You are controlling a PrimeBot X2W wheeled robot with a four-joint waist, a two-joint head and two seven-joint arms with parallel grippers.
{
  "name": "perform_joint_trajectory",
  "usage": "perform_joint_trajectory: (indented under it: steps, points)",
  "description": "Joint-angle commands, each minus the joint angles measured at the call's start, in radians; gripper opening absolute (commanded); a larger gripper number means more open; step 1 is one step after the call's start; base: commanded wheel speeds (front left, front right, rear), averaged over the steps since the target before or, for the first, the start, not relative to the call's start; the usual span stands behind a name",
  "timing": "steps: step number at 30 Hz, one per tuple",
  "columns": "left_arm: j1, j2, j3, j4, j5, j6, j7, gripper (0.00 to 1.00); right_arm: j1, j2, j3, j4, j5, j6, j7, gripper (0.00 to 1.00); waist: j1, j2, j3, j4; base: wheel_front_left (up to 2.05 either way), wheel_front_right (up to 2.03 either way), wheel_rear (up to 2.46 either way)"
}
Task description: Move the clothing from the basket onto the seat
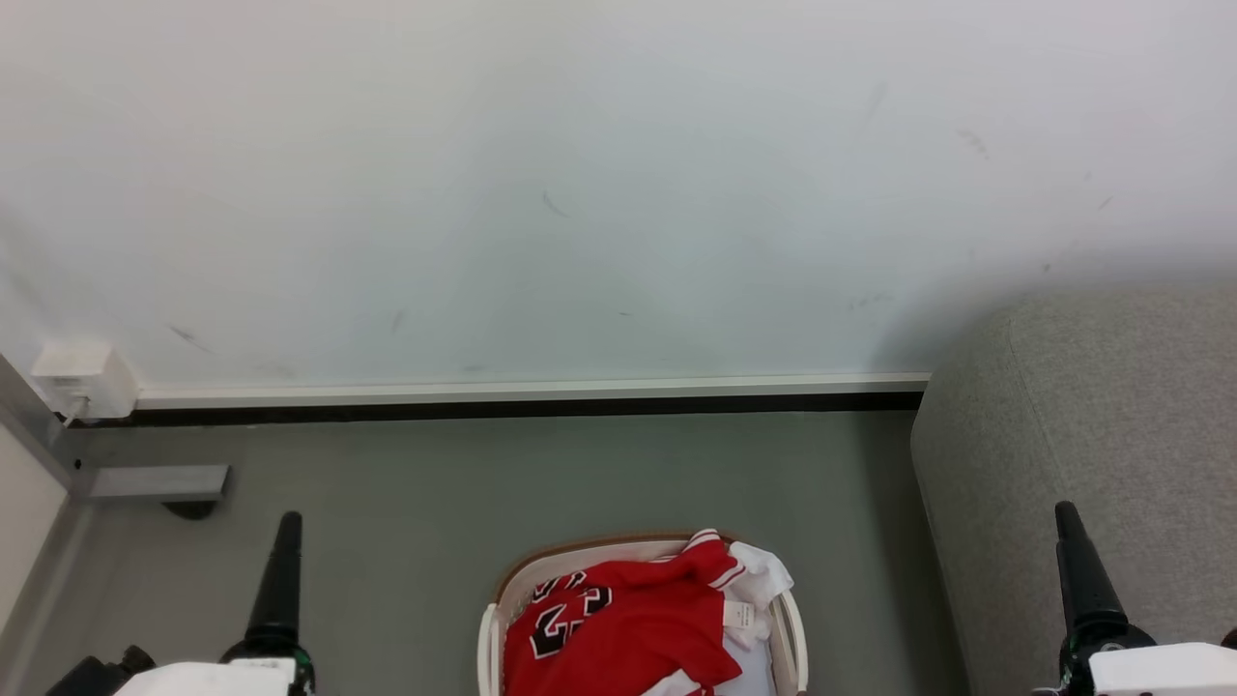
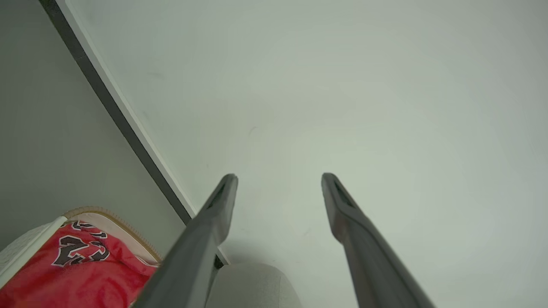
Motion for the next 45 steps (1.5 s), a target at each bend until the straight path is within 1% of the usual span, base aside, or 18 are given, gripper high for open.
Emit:
perform_joint_trajectory:
  steps: [1,8,9,16,21,26,33,45]
  points:
    - [-0.005,0.007,-0.006,-0.028,0.074,-0.003,-0.017,1.00,-0.024,-0.012,0.015,-0.020,-0.063,0.000,-0.016,1.00,0.0000,0.0000,-0.001,-0.002,0.00,0.00,0.00]
    - [0.012,0.008,-0.016,-0.032,0.258,0.003,-0.045,1.00,-0.033,-0.024,0.062,-0.004,-0.233,-0.001,-0.044,1.00,0.0000,0.0000,-0.007,-0.008,0.00,0.00,0.00]
    - [0.012,0.008,-0.016,-0.032,0.258,0.003,-0.045,1.00,-0.033,-0.024,0.062,-0.004,-0.233,-0.001,-0.044,1.00,0.0000,0.0000,-0.007,-0.008,0.00,0.00,0.00]
    - [0.026,0.015,-0.034,-0.024,0.429,0.033,-0.071,1.00,-0.032,-0.028,0.101,0.009,-0.377,-0.001,-0.070,1.00,0.0000,0.0000,-0.011,-0.011,0.00,0.00,0.00]
    - [0.036,0.020,-0.039,-0.020,0.507,0.052,-0.087,1.00,-0.031,-0.033,0.118,0.018,-0.465,-0.001,-0.087,1.00,0.0000,0.0000,-0.013,-0.016,0.00,0.00,0.00]
    - [0.042,0.025,-0.045,-0.021,0.574,0.065,-0.104,1.00,-0.025,-0.022,0.096,0.018,-0.537,-0.001,-0.103,1.00,0.0000,0.0000,-0.015,-0.020,0.00,0.00,0.00]
    - [0.052,0.028,-0.053,-0.036,0.659,0.078,-0.127,1.00,-0.018,-0.015,0.097,0.008,-0.626,-0.001,-0.124,1.00,0.0000,0.0000,-0.017,-0.024,0.00,0.00,0.00]
    - [0.066,0.029,-0.056,-0.059,0.789,0.095,-0.159,1.00,-0.028,-0.012,0.147,0.003,-0.750,-0.001,-0.159,1.00,0.0000,0.0000,-0.020,-0.033,0.00,0.00,0.00]
